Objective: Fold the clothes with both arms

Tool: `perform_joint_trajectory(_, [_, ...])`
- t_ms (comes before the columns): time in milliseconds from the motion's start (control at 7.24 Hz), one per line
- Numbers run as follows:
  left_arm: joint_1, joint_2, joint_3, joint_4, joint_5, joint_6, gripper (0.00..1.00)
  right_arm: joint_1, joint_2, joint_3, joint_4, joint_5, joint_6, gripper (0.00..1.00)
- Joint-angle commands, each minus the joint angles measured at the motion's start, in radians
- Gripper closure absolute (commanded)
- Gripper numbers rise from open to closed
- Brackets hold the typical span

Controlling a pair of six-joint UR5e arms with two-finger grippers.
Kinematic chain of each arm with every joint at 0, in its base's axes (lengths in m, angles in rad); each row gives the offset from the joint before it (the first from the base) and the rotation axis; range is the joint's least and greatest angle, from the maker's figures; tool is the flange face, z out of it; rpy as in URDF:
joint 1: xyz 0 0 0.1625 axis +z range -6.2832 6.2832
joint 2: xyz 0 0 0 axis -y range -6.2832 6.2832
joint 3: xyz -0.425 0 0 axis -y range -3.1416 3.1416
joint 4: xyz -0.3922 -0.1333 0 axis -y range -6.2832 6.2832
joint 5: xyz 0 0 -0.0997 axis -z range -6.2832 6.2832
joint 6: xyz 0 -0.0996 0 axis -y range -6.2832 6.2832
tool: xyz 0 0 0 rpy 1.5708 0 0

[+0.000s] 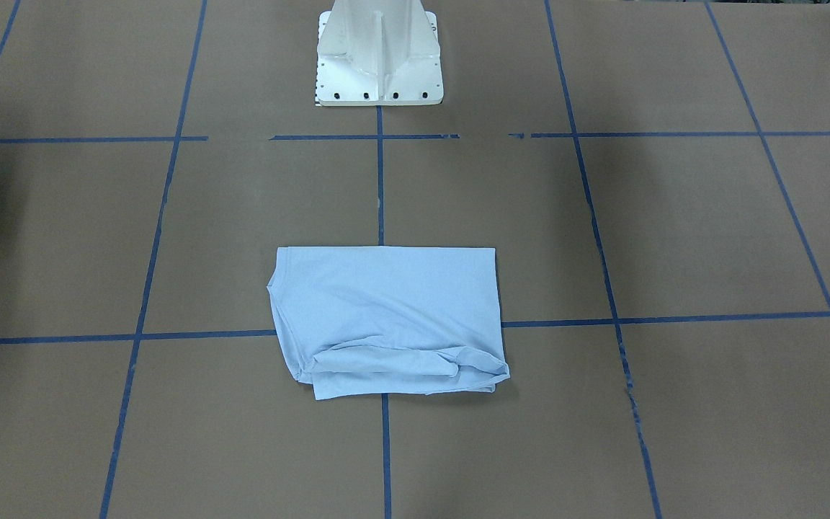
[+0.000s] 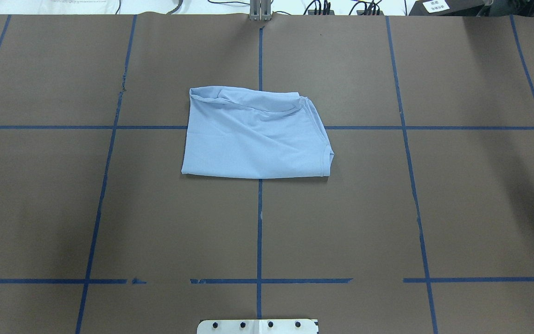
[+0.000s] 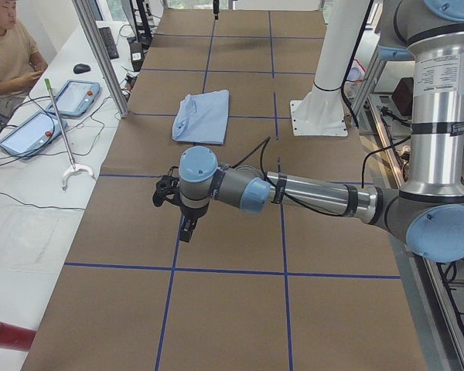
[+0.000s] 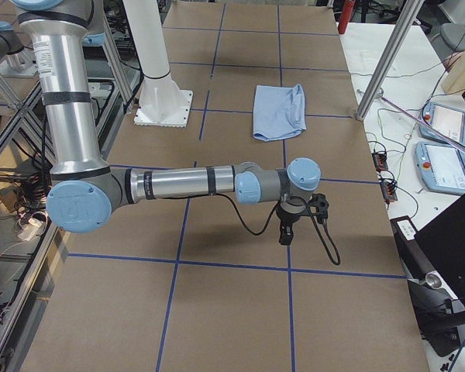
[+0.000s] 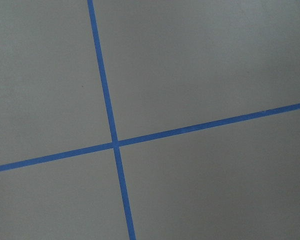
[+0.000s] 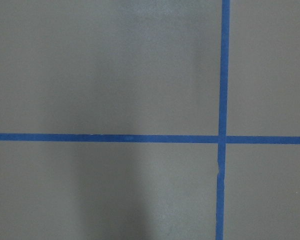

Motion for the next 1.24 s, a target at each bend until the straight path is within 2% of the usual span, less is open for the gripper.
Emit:
perform_joint_trajectory(0, [0.001, -0.002, 0.001, -0.002, -0.002, 0.000, 0.00, 0.001, -0.012, 0.005, 0.007, 0.011, 0.002, 0.00])
perform_joint_trajectory(552, [0.001, 0.002, 0.001, 0.001, 0.003, -0.002, 0.00, -0.001, 0.003, -0.006, 0.004, 0.013, 0.005, 0.00])
perform_joint_trajectory(1105, [0.001, -0.001, 0.008, -0.006, 0.003, -0.006, 0.00, 0.001, -0.026, 0.017, 0.012, 0.009, 0.018, 0.00])
